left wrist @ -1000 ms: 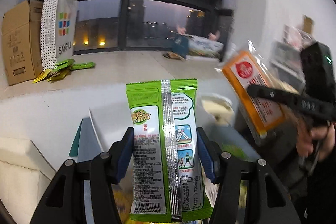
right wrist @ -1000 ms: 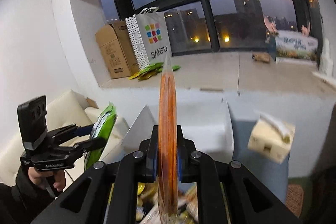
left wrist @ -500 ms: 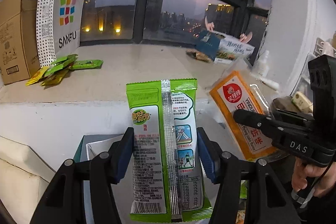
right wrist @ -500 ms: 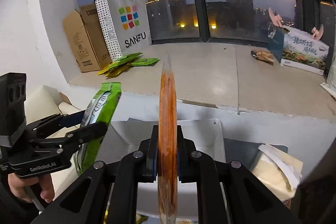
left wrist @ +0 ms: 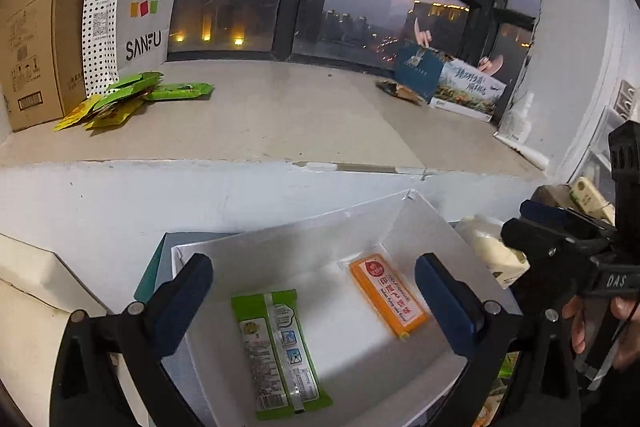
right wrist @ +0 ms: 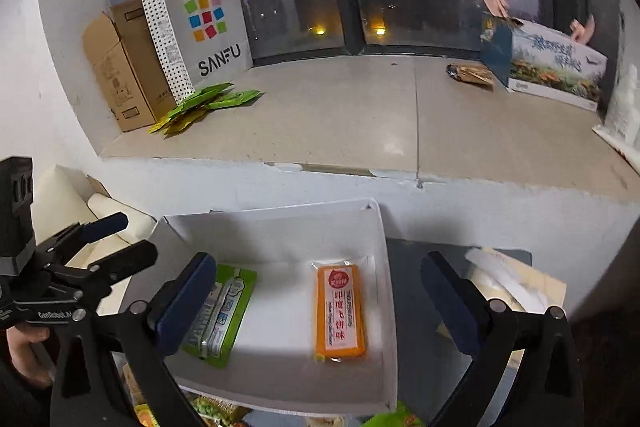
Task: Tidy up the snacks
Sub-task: 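Lower both held snacks into the white box and open both grippers, then grasp the yellow pea-snack bag with the left gripper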
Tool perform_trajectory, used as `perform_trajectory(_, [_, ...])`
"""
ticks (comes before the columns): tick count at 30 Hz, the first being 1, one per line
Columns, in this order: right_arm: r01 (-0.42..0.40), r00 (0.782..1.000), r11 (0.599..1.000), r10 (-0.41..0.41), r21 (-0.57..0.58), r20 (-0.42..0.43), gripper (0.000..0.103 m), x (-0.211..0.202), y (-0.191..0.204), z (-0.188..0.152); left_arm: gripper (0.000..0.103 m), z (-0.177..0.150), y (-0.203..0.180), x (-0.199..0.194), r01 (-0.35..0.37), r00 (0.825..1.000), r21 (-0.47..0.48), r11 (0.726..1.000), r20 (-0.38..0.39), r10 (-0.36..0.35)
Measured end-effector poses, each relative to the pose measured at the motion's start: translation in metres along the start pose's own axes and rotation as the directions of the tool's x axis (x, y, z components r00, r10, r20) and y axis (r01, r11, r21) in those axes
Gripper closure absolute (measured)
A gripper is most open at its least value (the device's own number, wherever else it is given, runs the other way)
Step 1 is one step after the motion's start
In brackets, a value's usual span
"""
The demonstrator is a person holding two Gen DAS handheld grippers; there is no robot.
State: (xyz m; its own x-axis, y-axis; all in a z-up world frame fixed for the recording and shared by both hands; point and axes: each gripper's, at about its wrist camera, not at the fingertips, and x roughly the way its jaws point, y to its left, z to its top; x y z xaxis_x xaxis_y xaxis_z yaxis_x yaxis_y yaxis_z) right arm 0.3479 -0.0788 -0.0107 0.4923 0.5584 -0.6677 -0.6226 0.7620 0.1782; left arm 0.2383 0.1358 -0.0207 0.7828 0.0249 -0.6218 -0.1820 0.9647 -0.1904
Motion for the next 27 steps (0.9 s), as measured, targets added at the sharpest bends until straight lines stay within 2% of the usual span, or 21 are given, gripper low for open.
perform_trajectory(6, [-0.061,0.995,0.998,0.059,0.024,0.081,0.000,-0.043,0.002,-0.016,0.000,-0.022,-0.003,-0.039,-0.009,0.999,0.083,0.996,0.032,0.006])
perform_trajectory(11, [-0.150,0.975,0.989,0.147,0.007,0.168,0.000,-0.091,0.009,-0.046,0.000,-0.058,-0.005,-0.094,0.017,0.997,0.139,0.990,0.069,-0.027])
perform_trajectory(14, [-0.197,0.959,0.980,0.196,-0.015,0.203,0.000,-0.120,0.012,-0.074,0.000,-0.085,-0.005,-0.121,0.057,0.997,0.156,0.986,0.045,-0.065])
perform_trajectory(17, [-0.233,0.951,0.972,0.231,-0.015,0.207,0.000,-0.144,0.018,-0.110,0.000,-0.120,-0.005,-0.145,0.140,0.990,0.170,0.976,0.003,-0.142])
perform_trajectory(22, [-0.283,0.939,0.959,0.276,0.005,0.205,0.000,-0.168,0.026,-0.169,0.000,-0.178,-0.001,-0.167,0.140,0.990,0.129,0.982,-0.050,-0.135])
perform_trajectory(27, [-0.277,0.950,0.961,0.272,0.009,0.155,0.000,-0.177,0.038,-0.220,0.000,-0.216,0.006,-0.169,0.184,0.979,0.044,0.982,-0.093,-0.180])
